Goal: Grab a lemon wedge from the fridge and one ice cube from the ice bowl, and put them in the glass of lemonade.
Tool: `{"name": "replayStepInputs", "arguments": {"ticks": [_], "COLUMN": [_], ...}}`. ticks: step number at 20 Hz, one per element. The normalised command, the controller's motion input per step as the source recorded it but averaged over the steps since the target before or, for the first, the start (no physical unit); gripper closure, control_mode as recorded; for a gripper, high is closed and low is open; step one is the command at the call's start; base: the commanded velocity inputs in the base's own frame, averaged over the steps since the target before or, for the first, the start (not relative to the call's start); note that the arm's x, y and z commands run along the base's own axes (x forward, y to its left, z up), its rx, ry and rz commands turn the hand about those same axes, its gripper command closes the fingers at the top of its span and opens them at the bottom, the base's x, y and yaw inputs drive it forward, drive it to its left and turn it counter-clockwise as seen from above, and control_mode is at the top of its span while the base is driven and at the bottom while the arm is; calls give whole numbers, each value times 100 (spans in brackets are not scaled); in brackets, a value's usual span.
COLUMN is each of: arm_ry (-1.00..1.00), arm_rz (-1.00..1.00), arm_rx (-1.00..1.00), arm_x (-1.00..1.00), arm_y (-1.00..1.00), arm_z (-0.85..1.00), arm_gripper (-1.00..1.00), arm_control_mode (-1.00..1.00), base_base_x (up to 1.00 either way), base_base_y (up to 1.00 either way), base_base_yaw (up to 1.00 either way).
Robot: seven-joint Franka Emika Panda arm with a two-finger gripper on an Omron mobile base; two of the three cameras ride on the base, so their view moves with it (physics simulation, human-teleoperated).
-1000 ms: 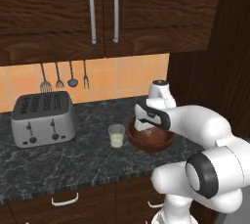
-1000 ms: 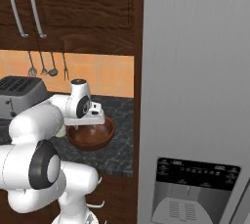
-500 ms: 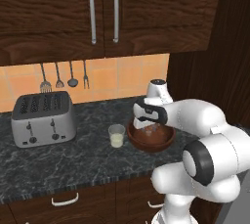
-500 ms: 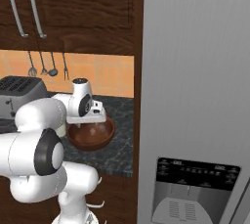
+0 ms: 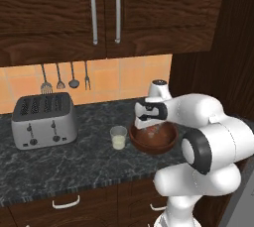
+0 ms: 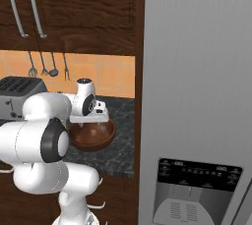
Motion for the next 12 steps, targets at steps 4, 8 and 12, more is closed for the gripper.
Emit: {"name": "replayStepInputs", "arguments": {"ticks": [4,8,12], "arm_ry": [0,-5,-5], "arm_rz": [0,0,0], "arm_rx": [0,0,0], "arm_x": [20,1,0], "arm_y": [0,0,0], "arm_z": [-43,-21,-7], "arm_gripper": [-100,-100,-100], "arm_control_mode": [-100,-100,-100], "base_base_x": [0,0,0], "base_base_y": [0,0,0], "base_base_yaw": [0,0,0]}}
